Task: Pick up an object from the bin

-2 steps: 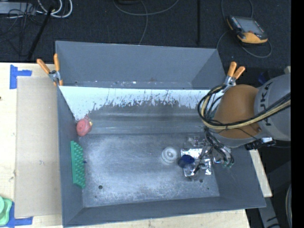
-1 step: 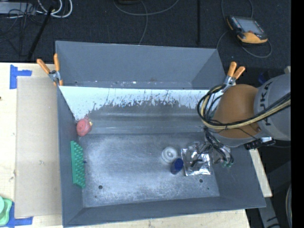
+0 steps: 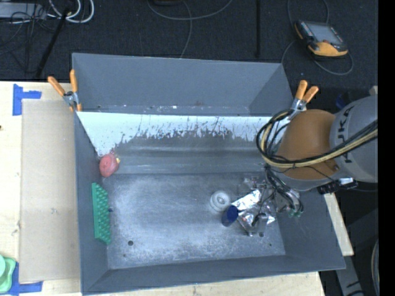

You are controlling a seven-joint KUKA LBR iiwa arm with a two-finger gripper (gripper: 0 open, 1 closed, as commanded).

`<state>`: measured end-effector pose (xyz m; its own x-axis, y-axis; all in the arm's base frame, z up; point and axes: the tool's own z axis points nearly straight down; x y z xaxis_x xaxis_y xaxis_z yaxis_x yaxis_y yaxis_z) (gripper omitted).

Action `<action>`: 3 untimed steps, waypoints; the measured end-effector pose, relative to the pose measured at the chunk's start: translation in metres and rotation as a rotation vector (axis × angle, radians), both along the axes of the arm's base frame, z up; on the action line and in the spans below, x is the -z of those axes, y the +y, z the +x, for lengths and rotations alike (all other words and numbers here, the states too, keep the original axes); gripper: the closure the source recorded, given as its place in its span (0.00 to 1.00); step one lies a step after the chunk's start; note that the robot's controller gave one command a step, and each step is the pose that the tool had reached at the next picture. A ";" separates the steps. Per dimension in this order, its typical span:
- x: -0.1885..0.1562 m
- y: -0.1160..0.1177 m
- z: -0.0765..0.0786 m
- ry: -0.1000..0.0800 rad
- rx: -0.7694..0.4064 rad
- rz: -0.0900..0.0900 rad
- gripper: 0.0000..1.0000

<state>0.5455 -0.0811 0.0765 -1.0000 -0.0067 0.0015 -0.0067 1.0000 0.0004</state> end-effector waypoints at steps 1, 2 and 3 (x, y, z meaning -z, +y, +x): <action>0.000 0.000 0.000 0.000 -0.001 0.000 1.00; 0.000 0.000 0.000 0.000 -0.001 0.000 0.00; 0.008 -0.009 -0.052 0.004 -0.116 0.001 0.00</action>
Offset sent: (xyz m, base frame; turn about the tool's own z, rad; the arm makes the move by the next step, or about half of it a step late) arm 0.0000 0.0000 0.0000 0.0000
